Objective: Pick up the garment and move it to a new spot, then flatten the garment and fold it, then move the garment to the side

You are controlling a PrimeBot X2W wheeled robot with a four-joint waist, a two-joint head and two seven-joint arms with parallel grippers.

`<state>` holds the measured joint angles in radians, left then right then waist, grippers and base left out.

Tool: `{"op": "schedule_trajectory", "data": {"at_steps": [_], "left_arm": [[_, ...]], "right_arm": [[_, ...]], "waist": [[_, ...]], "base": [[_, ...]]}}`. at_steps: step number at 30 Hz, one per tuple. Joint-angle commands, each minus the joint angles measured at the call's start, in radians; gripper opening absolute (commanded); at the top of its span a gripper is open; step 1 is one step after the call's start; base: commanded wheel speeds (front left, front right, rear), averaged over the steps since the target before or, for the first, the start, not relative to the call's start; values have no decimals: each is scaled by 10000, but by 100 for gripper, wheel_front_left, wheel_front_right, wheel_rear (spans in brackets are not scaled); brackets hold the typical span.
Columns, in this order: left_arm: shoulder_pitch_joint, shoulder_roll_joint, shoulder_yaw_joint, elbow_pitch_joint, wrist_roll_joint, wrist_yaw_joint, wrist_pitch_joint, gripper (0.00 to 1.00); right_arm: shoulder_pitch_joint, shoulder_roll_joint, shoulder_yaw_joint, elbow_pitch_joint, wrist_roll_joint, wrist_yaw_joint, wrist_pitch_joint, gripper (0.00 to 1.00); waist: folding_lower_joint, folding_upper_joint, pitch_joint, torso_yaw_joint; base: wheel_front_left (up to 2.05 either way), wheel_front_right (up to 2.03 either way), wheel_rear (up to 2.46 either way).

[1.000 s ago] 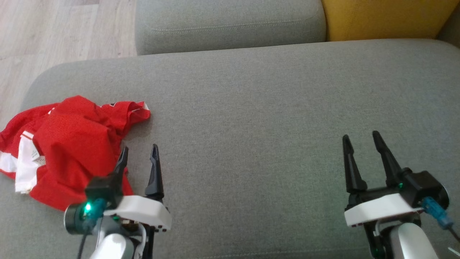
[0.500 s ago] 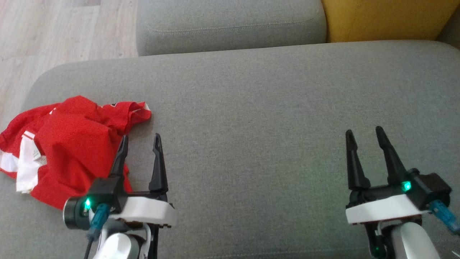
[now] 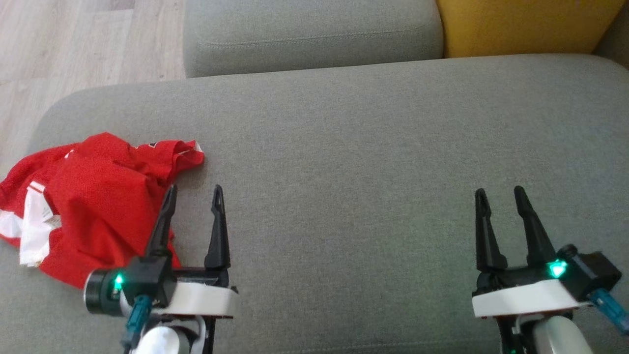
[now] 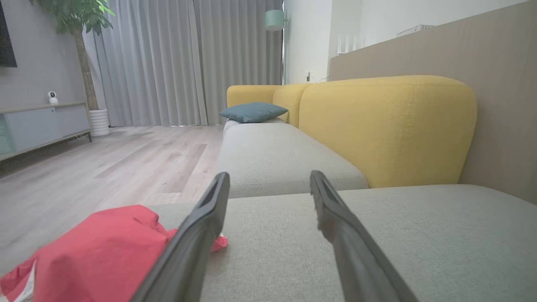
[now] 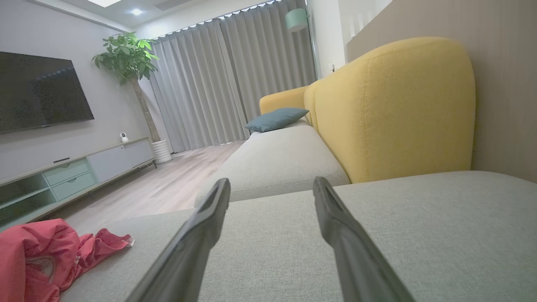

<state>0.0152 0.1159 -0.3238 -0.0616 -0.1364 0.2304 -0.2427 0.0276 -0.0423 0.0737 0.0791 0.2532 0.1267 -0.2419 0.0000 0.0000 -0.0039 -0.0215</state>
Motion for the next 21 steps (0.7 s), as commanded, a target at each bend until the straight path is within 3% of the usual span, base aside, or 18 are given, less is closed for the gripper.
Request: {"op": "schedule_trajectory", "data": {"at_steps": [1, 12, 21], "left_arm": [[-357, -56, 425, -390, 367, -43, -170, 100], [-282, -468, 1081, -329, 826, -699, -191, 100], [-55, -561, 1600, -332, 1009, -765, -191, 100]], "right_arm": [[-321, -79, 321, -331, -261, 40, -178, 100], [-374, -79, 328, -138, -302, 40, -199, 100], [-136, -79, 896, -33, -277, 40, -199, 100]], "waist": [[0, 0, 4, -4], [0, 0, -6, 521], [0, 0, -266, 1917]], "base": [[0, 0, 0], [0, 0, 0], [0, 0, 0]]}}
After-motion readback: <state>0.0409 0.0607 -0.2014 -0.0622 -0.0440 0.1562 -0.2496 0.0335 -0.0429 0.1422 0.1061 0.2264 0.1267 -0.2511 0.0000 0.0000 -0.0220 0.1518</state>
